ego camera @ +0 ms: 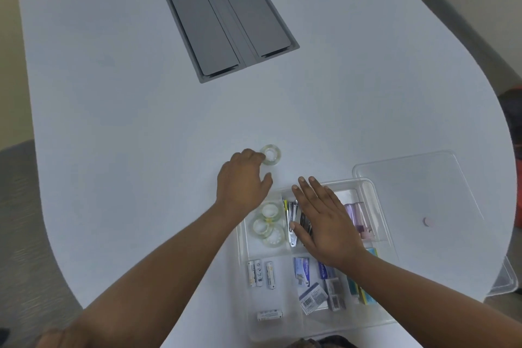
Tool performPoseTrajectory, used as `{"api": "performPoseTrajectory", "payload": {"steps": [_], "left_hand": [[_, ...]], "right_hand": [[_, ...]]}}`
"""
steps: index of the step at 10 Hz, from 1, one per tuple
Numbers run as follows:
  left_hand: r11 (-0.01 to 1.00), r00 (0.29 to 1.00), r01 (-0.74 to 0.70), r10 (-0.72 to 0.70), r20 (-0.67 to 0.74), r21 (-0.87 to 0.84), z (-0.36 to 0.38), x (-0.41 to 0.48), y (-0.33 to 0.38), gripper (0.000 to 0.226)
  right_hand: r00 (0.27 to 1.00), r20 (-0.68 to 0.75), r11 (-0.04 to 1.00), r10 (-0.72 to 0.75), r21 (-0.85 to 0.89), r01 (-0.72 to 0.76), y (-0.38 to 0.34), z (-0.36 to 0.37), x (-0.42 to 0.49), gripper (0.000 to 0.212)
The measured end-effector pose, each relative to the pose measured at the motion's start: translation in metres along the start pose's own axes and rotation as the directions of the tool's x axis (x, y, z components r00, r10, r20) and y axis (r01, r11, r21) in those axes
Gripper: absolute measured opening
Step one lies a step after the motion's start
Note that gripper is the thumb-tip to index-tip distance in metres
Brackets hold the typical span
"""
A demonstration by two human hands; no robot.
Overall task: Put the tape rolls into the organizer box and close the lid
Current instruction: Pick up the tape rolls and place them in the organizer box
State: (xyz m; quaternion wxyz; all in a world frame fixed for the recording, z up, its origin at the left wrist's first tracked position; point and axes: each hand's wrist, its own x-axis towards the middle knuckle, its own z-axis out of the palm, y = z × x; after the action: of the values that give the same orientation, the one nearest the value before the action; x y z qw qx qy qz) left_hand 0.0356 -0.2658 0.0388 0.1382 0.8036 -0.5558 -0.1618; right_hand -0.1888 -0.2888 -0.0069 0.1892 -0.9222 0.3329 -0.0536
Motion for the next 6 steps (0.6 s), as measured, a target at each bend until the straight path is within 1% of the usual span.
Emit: {"api": "performPoseTrajectory", "payload": {"steps": [1,2,3,4,5,6], "left_hand": [[0.999,0.998,0.019,-0.021,0.058,0.034,0.005,0.021,-0.002,0.046],[0.999,0.996,0.002,-0.006,0.088,0.054,0.01,0.035,-0.003,0.05],[0.997,0.993,-0.02,0.011,0.116,0.073,0.015,0.044,-0.003,0.059],[0.997,0.989,-0.034,0.025,0.144,0.065,0.019,0.051,-0.003,0.077],[0.998,0.986,-0.038,0.029,0.162,0.054,0.023,0.055,-0.004,0.083],[0.999,0.989,-0.027,0.02,0.145,0.043,0.027,0.055,-0.006,0.075]], "right_hand": [[1.0,0.004,1.0,0.004,-0.002,-0.004,0.0,-0.001,0.0,0.067],[1.0,0.004,1.0,0.01,-0.002,-0.01,-0.001,-0.001,0.0,0.067],[1.0,0.005,1.0,0.01,0.001,-0.01,-0.001,-0.002,0.0,0.068],[1.0,0.007,1.0,0.008,0.011,-0.008,-0.001,-0.002,0.0,0.067],[1.0,0.008,1.0,0.005,0.014,-0.006,0.0,-0.002,0.0,0.068],[1.0,0.008,1.0,0.007,0.02,-0.007,-0.001,-0.001,0.0,0.068]]}}
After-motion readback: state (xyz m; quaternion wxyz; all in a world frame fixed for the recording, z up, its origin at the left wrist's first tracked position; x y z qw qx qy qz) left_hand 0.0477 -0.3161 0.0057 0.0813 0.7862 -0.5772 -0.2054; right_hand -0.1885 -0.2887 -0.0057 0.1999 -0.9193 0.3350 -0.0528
